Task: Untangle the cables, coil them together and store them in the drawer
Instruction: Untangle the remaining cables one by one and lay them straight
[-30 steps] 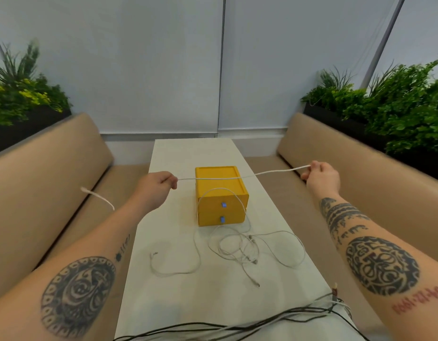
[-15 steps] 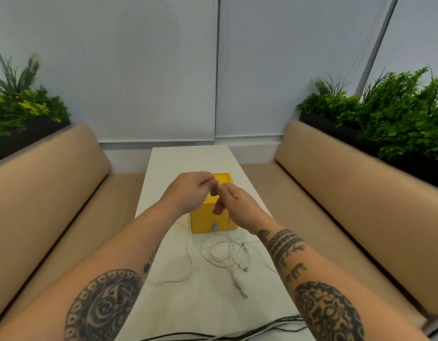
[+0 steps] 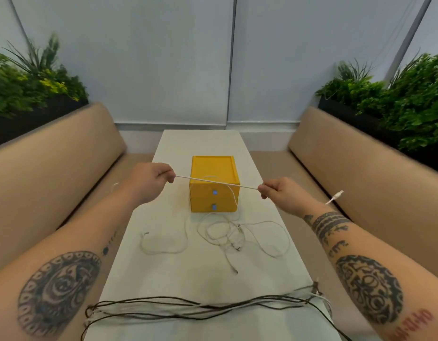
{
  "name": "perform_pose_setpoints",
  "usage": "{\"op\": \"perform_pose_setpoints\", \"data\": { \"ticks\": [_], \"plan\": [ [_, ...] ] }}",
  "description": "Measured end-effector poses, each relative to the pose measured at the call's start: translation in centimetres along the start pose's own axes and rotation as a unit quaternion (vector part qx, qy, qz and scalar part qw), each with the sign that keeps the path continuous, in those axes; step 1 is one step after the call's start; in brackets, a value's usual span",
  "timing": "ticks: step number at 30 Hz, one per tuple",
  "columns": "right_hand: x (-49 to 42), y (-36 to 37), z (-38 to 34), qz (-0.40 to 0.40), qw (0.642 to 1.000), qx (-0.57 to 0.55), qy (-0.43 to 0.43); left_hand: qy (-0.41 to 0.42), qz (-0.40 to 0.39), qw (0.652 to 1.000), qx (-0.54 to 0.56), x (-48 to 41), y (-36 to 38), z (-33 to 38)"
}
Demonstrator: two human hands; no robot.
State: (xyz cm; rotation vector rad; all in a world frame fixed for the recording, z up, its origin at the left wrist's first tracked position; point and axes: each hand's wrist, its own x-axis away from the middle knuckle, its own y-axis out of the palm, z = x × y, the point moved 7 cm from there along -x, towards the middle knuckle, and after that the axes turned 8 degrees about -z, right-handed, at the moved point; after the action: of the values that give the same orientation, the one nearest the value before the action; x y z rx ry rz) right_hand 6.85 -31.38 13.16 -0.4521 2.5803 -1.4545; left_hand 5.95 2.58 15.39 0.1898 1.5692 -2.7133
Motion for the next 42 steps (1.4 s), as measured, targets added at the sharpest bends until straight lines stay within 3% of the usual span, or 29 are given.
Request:
{"op": "perform_pose_setpoints", "data": {
  "ticks": [11,17,22,28,39,42],
  "plan": [
    [7.5,9.5,10.8,-0.091,0.991,0.015,0.097,-0.097,-0.08,0.992,-0.014,8.0,8.6,-10.8],
    [10.3,14.4,14.5,-0.107,0.988,0.028,0.107,-0.117,-0.075,0.987,-0.084,13.1,11.8,-10.8],
    [11.9,16.4,16.3,-0.073,0.99,0.088,0.088,-0.095,-0.021,0.99,-0.103,15.5,13.3,-11.2],
    [13.1,18.8,17.2,-0.034,0.989,0.128,0.06,-0.073,-0.043,0.99,-0.109,16.9,17.4,-14.5],
    [13.6,20.3,16.7,-0.005,0.987,0.106,0.122,-0.07,-0.029,0.995,-0.071,18.8,20.8,-16.8],
    [13.4,21.1,14.5,0.0,0.994,0.072,0.083,-0.068,-0.052,0.994,-0.07,19.3,21.7,-15.6]
  ]
}}
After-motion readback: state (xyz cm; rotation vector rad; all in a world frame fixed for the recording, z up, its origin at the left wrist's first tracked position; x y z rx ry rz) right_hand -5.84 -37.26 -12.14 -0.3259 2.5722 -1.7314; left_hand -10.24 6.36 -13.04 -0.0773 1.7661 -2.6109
